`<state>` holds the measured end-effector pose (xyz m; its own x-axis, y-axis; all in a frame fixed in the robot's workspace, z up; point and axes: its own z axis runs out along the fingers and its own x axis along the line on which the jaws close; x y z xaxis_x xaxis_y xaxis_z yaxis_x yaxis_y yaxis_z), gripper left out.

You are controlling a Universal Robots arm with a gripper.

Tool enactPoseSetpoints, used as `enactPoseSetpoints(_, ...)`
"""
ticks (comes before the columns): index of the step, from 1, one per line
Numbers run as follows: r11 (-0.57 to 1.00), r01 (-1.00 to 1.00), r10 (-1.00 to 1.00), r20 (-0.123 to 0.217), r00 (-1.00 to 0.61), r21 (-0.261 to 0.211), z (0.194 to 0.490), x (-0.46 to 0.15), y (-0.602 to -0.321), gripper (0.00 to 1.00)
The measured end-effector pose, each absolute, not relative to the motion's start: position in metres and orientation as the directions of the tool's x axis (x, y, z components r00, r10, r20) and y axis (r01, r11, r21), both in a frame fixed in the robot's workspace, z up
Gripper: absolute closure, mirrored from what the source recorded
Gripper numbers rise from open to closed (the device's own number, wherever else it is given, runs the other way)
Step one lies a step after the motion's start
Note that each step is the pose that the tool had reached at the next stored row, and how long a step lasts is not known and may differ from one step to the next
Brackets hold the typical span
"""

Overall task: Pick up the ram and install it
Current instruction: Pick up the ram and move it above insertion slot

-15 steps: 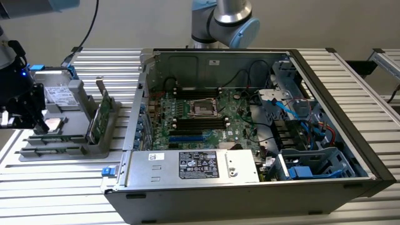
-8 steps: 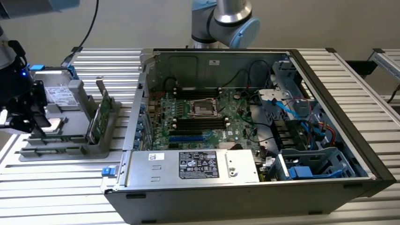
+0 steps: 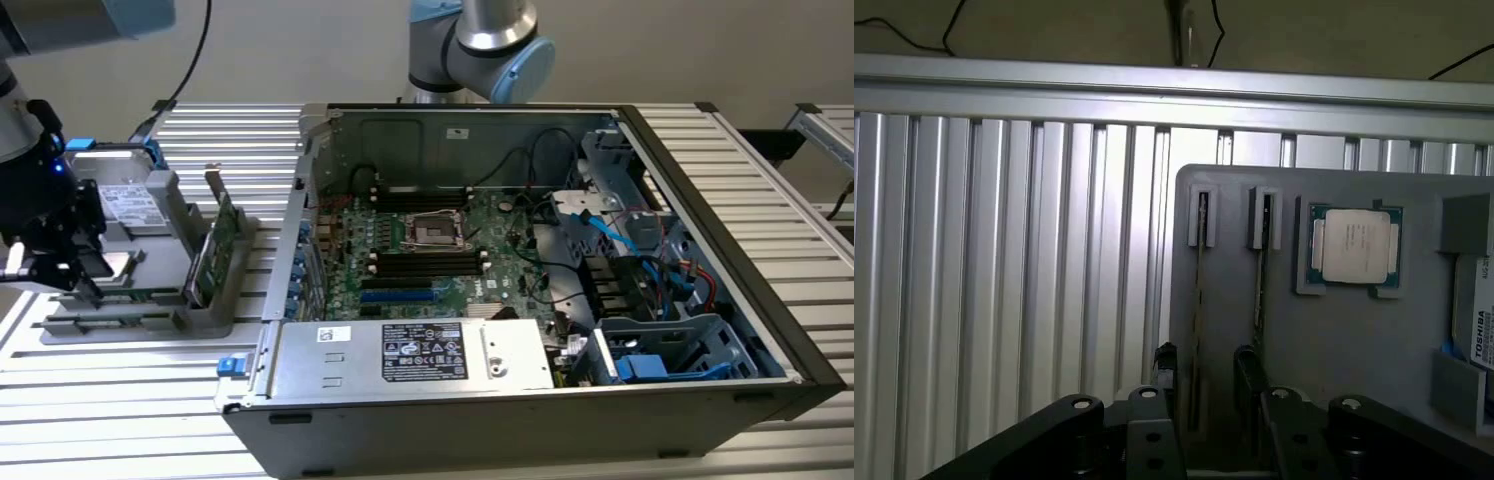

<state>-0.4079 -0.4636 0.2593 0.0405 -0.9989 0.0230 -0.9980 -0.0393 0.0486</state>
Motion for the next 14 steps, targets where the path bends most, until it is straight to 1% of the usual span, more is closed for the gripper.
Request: enactPoseSetpoints(14, -0.039, -0.998, -0.999, 0.023, 0.040, 0.049, 0.234, -0.408, -0.465, 0.64)
